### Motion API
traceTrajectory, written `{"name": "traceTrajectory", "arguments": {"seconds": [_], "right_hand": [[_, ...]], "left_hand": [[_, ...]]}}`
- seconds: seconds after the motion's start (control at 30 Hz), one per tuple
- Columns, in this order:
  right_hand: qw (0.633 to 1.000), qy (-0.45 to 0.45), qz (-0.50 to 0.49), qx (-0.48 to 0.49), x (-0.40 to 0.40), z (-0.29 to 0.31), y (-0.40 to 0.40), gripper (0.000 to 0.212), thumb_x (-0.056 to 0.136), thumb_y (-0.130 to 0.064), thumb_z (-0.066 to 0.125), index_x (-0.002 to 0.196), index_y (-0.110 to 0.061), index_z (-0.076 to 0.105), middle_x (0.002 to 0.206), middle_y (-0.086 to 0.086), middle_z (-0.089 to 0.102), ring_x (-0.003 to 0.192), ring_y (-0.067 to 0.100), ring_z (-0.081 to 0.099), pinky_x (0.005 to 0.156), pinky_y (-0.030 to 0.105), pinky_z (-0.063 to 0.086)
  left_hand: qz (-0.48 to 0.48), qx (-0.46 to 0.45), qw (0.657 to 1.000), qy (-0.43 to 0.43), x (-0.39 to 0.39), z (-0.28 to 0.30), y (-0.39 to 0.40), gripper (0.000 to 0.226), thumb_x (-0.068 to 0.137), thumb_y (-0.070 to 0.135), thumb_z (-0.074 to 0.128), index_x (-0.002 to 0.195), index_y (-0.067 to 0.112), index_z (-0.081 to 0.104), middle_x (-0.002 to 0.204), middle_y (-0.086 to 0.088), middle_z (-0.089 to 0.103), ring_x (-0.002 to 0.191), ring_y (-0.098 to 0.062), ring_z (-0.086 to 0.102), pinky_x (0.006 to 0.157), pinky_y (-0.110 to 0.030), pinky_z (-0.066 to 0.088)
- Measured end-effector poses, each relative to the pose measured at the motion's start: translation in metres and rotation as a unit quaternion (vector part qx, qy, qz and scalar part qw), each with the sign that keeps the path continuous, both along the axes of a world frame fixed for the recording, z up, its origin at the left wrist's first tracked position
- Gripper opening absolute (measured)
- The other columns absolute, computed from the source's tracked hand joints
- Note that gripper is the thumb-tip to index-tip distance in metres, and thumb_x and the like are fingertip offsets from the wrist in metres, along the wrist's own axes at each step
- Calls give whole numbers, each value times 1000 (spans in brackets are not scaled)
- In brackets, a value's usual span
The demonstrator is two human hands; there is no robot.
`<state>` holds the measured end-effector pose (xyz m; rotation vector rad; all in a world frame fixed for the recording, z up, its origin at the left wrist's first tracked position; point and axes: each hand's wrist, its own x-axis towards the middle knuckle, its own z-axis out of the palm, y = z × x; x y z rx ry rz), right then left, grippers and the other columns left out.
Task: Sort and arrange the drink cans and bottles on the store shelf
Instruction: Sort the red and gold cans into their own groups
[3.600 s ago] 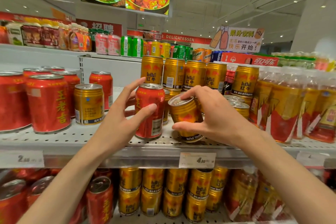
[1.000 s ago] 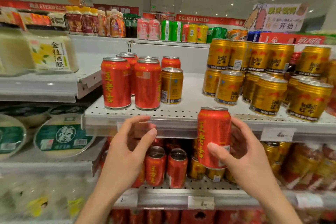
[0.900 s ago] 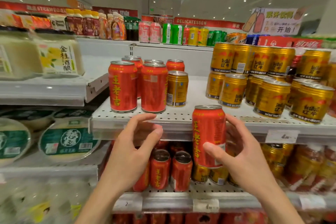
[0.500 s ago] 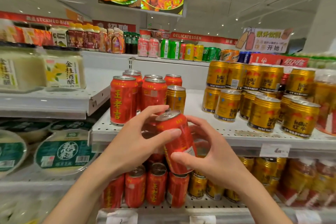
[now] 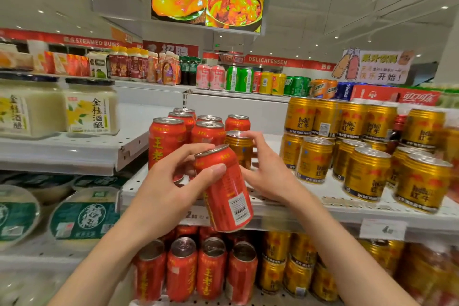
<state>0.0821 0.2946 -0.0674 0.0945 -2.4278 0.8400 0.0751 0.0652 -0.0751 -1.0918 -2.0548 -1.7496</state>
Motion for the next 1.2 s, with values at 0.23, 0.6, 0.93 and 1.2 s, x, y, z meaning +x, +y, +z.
{"name": "traceTrajectory", "arguments": {"seconds": [0.23, 0.6, 0.93, 1.2], "right_hand": [[1000, 18, -13, -11, 1, 1, 3, 57, 90, -43, 71, 135, -34, 37, 134, -5, 57, 113, 13, 62, 97, 42, 55], [992, 88, -43, -74, 67, -13, 46, 64, 88, -42, 72, 140, -46, 35, 134, -7, 56, 113, 12, 63, 92, 37, 59], [990, 118, -52, -60, 70, -27, 44, 64, 87, -40, 73, 140, -43, 37, 136, -9, 55, 110, 7, 63, 92, 29, 56], [989, 127, -70, -36, 68, -28, 42, 63, 84, -44, 73, 136, -35, 38, 129, -8, 57, 108, 8, 62, 83, 10, 49]], "left_hand": [[12, 2, 1000, 10, 6, 7, 1, 34, 85, 44, 73, 118, 36, 69, 110, 15, 75, 104, -4, 70, 90, -35, 58], [141, -174, 943, 248, 1, 39, 43, 60, 86, 68, 59, 135, 33, 57, 123, 14, 67, 106, -2, 64, 87, -19, 53], [251, -401, 773, 421, -29, 69, 67, 79, 93, 75, 20, 134, 22, 60, 121, -1, 71, 116, -24, 54, 99, -45, 38], [283, -336, 832, 338, -37, 42, 75, 62, 94, 65, 29, 136, 28, 55, 129, 2, 66, 121, -25, 52, 102, -47, 35]]}}
